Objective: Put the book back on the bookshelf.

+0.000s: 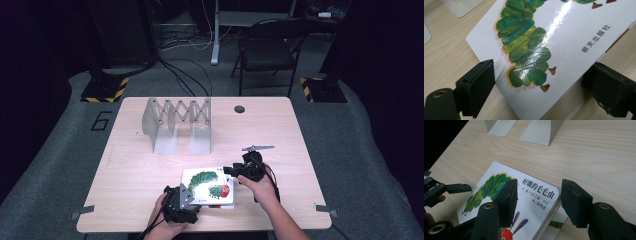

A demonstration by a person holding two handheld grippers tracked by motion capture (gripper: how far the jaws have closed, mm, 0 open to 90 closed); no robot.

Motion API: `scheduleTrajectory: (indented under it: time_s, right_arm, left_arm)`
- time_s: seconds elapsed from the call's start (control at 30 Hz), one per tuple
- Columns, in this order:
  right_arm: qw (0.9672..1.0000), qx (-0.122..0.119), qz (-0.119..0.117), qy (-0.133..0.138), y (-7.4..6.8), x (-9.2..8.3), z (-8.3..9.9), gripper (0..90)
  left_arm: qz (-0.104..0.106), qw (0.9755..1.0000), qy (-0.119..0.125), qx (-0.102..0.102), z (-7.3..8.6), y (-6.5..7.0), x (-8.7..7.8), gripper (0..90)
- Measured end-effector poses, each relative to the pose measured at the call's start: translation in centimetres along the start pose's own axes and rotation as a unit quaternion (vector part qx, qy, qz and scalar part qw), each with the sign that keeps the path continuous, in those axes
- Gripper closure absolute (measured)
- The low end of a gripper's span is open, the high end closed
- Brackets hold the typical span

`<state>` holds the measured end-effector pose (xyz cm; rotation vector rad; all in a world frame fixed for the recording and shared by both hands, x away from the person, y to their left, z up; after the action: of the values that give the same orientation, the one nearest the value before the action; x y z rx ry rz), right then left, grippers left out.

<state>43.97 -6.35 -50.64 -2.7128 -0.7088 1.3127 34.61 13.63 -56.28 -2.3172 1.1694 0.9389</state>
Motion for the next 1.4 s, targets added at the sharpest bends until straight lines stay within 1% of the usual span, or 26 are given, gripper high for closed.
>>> scheduleTrajectory:
  time_s: [0.07, 0.1, 0.13, 0.17, 0.2, 0.27, 0.3, 0.43, 0.5, 0.57, 0.6, 0.67, 0.7, 0.77, 0.83, 0.87, 0.9, 0.93, 0.97, 1.03, 1.07, 1.2, 1.27, 1.4]
  right_arm:
    - [1.0, 0.002, 0.0, -0.002, 0.0, 0.0, 0.0, 47.5]
    - [1.0, 0.0, 0.001, -0.001, 0.0, 0.1, 0.0, 47.5]
    - [1.0, 0.002, 0.001, -0.003, 0.0, 0.1, 0.0, 47.5]
    - [1.0, 0.004, 0.002, -0.004, 0.0, 0.1, 0.1, 47.5]
    - [1.0, 0.002, 0.002, -0.004, 0.0, 0.1, 0.1, 47.6]
    - [1.0, 0.004, 0.002, -0.008, 0.1, 0.2, 0.1, 47.8]
    - [0.9999, 0.005, 0.003, -0.009, 0.1, 0.2, 0.2, 47.8]
    - [0.9999, 0.004, 0.003, -0.01, 0.2, 0.4, 0.2, 47.3]
    - [0.9998, 0.01, 0.006, -0.015, 0.4, 0.6, 0.3, 44.7]
    - [0.9998, 0.014, 0.01, -0.014, 0.7, 0.8, 0.2, 42.6]
    - [0.9997, 0.018, 0.008, -0.014, 0.7, 0.9, 0.2, 41.8]
    - [0.9998, 0.016, 0.005, -0.013, 0.9, 1.0, 0.2, 40.8]
    - [0.9993, 0.027, 0.002, -0.025, 0.9, 1.2, 0.3, 40.0]
    - [0.9993, 0.026, 0.002, -0.027, 1.0, 1.3, 0.3, 39.5]
    - [0.9991, 0.027, -0.005, -0.034, 1.0, 1.7, 0.4, 38.5]
    - [0.9988, 0.029, -0.006, -0.04, 0.9, 1.8, 0.4, 38.4]
    - [0.9988, 0.029, -0.006, -0.04, 0.9, 1.8, 0.4, 38.4]
    - [0.9988, 0.024, -0.007, -0.042, 0.9, 2.1, 0.5, 37.7]
    - [0.9988, 0.024, -0.007, -0.042, 0.9, 2.1, 0.5, 37.7]
    - [0.9985, 0.027, -0.01, -0.046, 0.7, 2.4, 0.5, 37.6]
    - [0.998, 0.03, -0.012, -0.053, 0.6, 2.4, 0.6, 37.3]
    - [0.9981, 0.025, -0.015, -0.053, 0.6, 2.8, 0.6, 37.1]
    - [0.9975, 0.032, -0.018, -0.06, 0.5, 2.8, 0.7, 37.1]
    - [0.9974, 0.029, -0.023, -0.062, 0.4, 3.0, 0.7, 37.1]
  left_arm:
    - [-0.006, 0.9999, 0.006, 0.007, -0.1, 0.1, 0.1, 14.9]
    - [-0.005, 0.9999, 0.004, 0.008, 0.0, 0.1, 0.0, 15.3]
    - [0.004, 0.9999, 0.005, 0.008, 0.0, 0.1, 0.0, 15.3]
    - [0.002, 1.0, 0.003, 0.008, 0.0, 0.1, 0.0, 15.3]
    - [0.004, 0.9999, 0.003, 0.012, 0.0, 0.1, -0.1, 15.3]
    - [0.004, 0.9999, 0.008, 0.008, 0.0, 0.1, 0.0, 15.3]
    - [-0.003, 0.9999, 0.01, 0.008, 0.0, 0.1, 0.0, 15.3]
    - [-0.002, 0.9999, 0.013, 0.008, 0.1, 0.1, 0.0, 15.4]
    - [-0.003, 0.9998, 0.016, 0.009, 0.1, 0.1, 0.0, 15.4]
    - [-0.003, 0.9998, 0.017, 0.009, 0.1, 0.1, 0.0, 15.3]
    - [-0.003, 0.9998, 0.018, 0.009, 0.1, 0.1, 0.0, 15.3]
    - [-0.003, 0.9998, 0.019, 0.009, 0.1, 0.1, 0.0, 15.3]
    - [-0.003, 0.9997, 0.02, 0.009, 0.1, 0.1, 0.1, 15.3]
    - [-0.003, 0.9997, 0.021, 0.009, 0.1, 0.1, 0.1, 15.3]
    - [-0.003, 0.9997, 0.021, 0.008, 0.1, 0.1, 0.1, 15.3]
    - [-0.003, 0.9997, 0.021, 0.008, 0.1, 0.1, 0.1, 15.3]
    - [-0.003, 0.9997, 0.021, 0.008, 0.1, 0.1, 0.1, 15.3]
    - [-0.004, 0.9997, 0.022, 0.008, 0.1, 0.1, 0.1, 15.3]
    - [-0.004, 0.9997, 0.022, 0.008, 0.1, 0.2, 0.1, 15.3]
    - [-0.004, 0.9997, 0.023, 0.008, 0.1, 0.2, 0.1, 15.3]
    - [-0.004, 0.9997, 0.023, 0.007, 0.1, 0.2, 0.1, 15.3]
    - [-0.005, 0.9997, 0.023, 0.007, 0.1, 0.2, 0.1, 15.3]
    - [-0.005, 0.9997, 0.024, 0.007, 0.1, 0.2, 0.1, 15.3]
    - [-0.005, 0.9997, 0.024, 0.007, 0.1, 0.2, 0.1, 15.3]
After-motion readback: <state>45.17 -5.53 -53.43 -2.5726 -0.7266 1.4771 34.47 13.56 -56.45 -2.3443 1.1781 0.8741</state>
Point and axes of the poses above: each handheld gripper's, and its own axes: x roughly forward along the jaws, z roughly out of its underside, y roughly to its right, the point moved 6 cm from there along x, roughly forward along the jaws, and after that the axes turned 14 degrees about z, right-handed, at the moved point
